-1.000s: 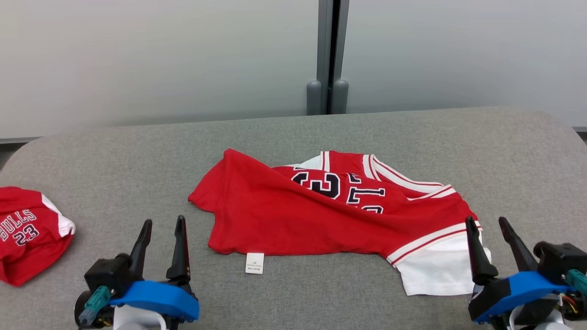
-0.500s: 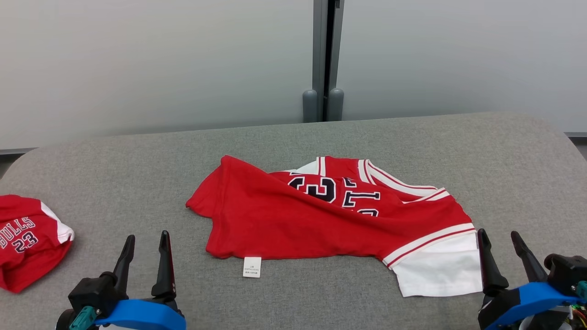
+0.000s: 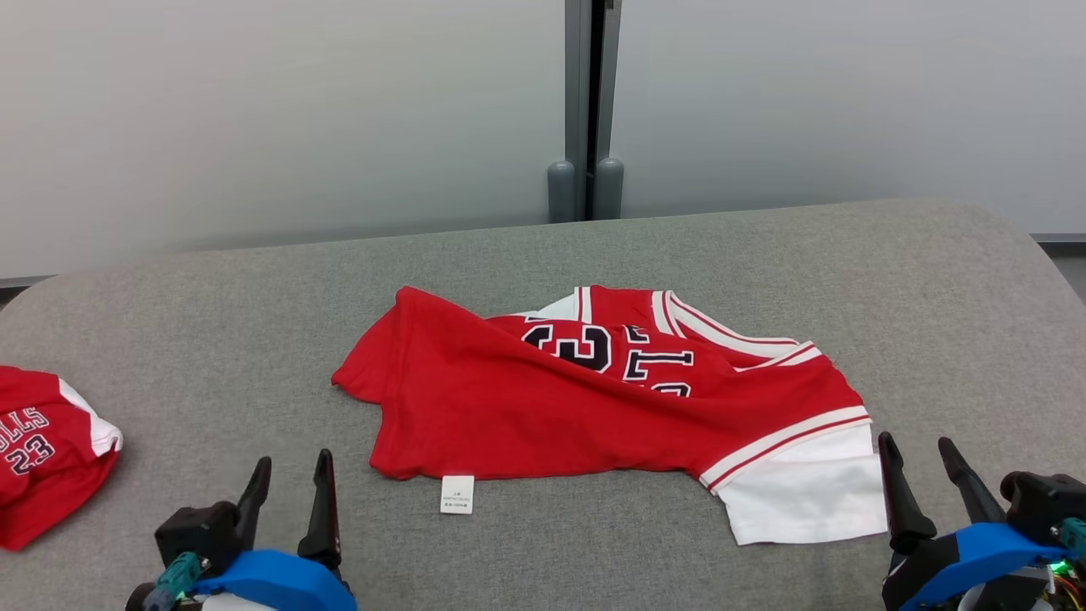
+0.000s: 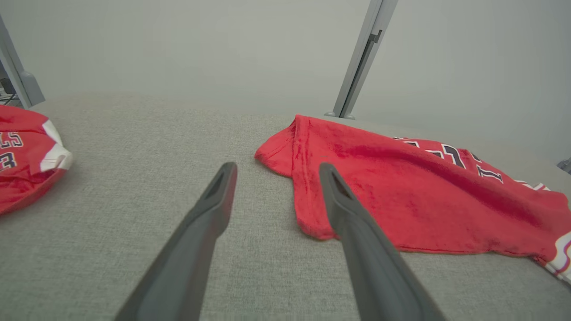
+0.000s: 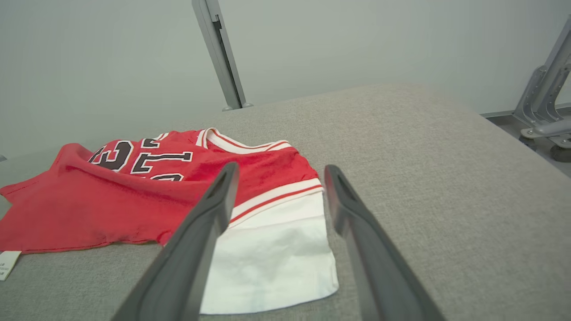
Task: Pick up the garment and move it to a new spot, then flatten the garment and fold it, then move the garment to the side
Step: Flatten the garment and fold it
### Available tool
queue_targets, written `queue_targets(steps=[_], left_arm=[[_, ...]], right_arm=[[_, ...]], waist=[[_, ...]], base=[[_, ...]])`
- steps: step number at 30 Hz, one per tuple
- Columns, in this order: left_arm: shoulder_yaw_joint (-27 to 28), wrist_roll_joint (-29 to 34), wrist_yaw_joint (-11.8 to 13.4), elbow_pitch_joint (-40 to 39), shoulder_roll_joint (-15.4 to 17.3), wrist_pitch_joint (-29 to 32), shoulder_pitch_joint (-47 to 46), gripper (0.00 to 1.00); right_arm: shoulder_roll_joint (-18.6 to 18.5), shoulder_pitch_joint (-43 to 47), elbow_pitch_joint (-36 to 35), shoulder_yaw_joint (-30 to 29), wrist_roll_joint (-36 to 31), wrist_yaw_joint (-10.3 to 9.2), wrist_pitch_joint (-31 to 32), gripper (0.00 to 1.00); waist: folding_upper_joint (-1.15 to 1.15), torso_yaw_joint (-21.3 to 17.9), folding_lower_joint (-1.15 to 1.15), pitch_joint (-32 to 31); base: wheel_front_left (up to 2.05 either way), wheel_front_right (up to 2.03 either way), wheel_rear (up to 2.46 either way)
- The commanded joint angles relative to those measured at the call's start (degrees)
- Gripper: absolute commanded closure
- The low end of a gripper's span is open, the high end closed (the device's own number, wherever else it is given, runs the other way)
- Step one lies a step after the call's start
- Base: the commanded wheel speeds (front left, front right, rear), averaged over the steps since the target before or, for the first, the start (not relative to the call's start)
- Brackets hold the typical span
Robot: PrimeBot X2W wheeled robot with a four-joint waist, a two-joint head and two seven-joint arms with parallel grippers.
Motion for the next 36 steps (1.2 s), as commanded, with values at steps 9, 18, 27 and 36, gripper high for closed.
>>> queue_targets(steps=[9, 18, 27, 36], left_arm=[[-3.4, -1.5, 2.0, 9.3, -3.5, 11.1, -6.9, 0.0], [-2.0, -2.6, 4.2, 18.2, -5.3, 10.6, -13.2, 0.0], [-2.0, -3.2, 4.5, 25.1, -5.5, 10.8, -16.2, 0.51], [-3.1, -4.2, 1.8, 29.4, -6.6, 10.2, -17.6, 1.0]], right_arm=[[-0.1, -2.0, 2.5, -1.2, -1.0, 0.01, 9.5, 0.0], [-0.1, -5.2, 6.0, -0.4, -1.2, 0.01, 9.1, 0.0], [-0.1, -8.1, 11.9, 0.0, -2.2, 0.01, 9.6, 0.0], [0.0, -10.2, 19.9, 1.7, -3.3, 0.01, 9.8, 0.0]], waist=[[0.0, -1.9, 0.0, 2.7], [0.0, -3.9, 0.0, 6.3], [0.0, -4.6, 0.0, 8.4], [0.0, -3.9, 0.0, 9.2]], base=[[0.0, 0.0, 0.0], [0.0, 0.0, 0.0], [0.0, 0.0, 0.0], [0.0, 0.0, 0.0]])
